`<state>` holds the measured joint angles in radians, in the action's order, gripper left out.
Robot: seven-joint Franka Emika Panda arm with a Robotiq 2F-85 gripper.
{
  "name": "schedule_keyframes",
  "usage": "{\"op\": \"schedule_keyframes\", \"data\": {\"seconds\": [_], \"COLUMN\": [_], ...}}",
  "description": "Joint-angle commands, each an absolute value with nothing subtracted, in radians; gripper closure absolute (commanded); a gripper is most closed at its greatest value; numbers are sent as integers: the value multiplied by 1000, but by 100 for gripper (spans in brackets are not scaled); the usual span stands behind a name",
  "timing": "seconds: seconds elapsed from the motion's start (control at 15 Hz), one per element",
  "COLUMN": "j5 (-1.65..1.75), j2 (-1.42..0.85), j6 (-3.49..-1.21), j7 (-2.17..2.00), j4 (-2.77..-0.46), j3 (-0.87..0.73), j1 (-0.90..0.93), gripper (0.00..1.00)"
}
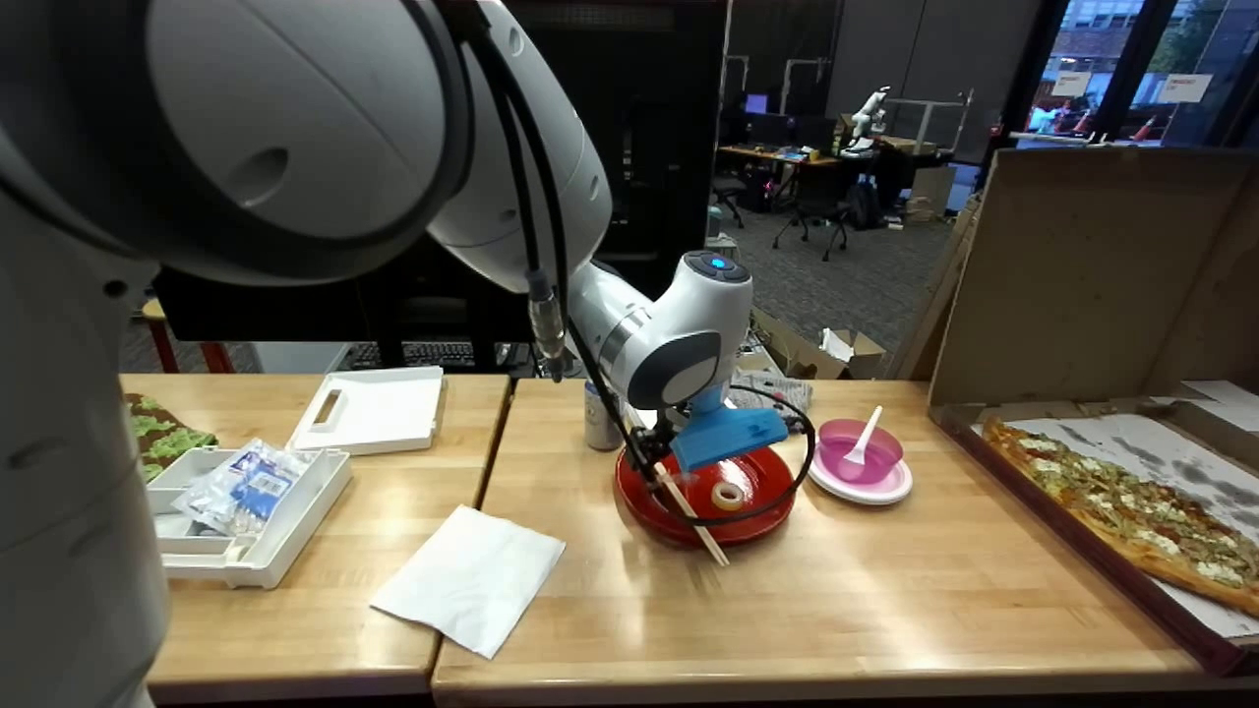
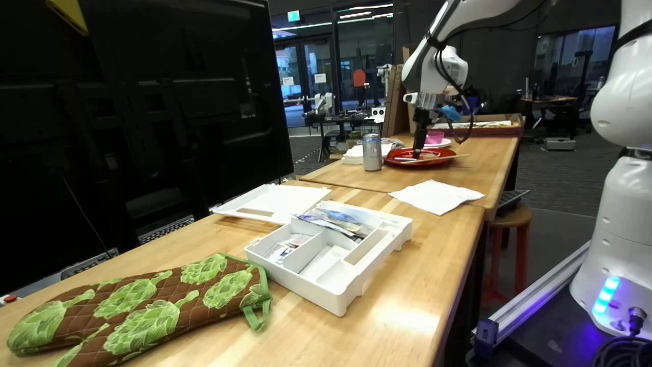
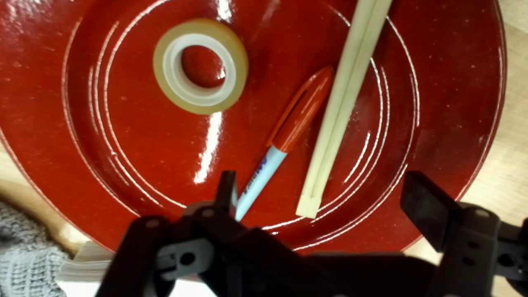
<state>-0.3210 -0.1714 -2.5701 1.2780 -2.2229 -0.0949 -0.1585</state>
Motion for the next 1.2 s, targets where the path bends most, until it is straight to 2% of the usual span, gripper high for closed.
{"op": "schedule_keyframes", "data": {"seconds": [0.0,1.07,1.13], "j5": [-263,96,107], "j2": [-166,-181,-180], "j6": [-2577,-2537,-2533], "j7": [1229,972,966], "j4": [-2228,-2219,-2218], "j3": [-85,-88,-86], "j1": [-166,-136,-136], "gripper": [0,0,25]}}
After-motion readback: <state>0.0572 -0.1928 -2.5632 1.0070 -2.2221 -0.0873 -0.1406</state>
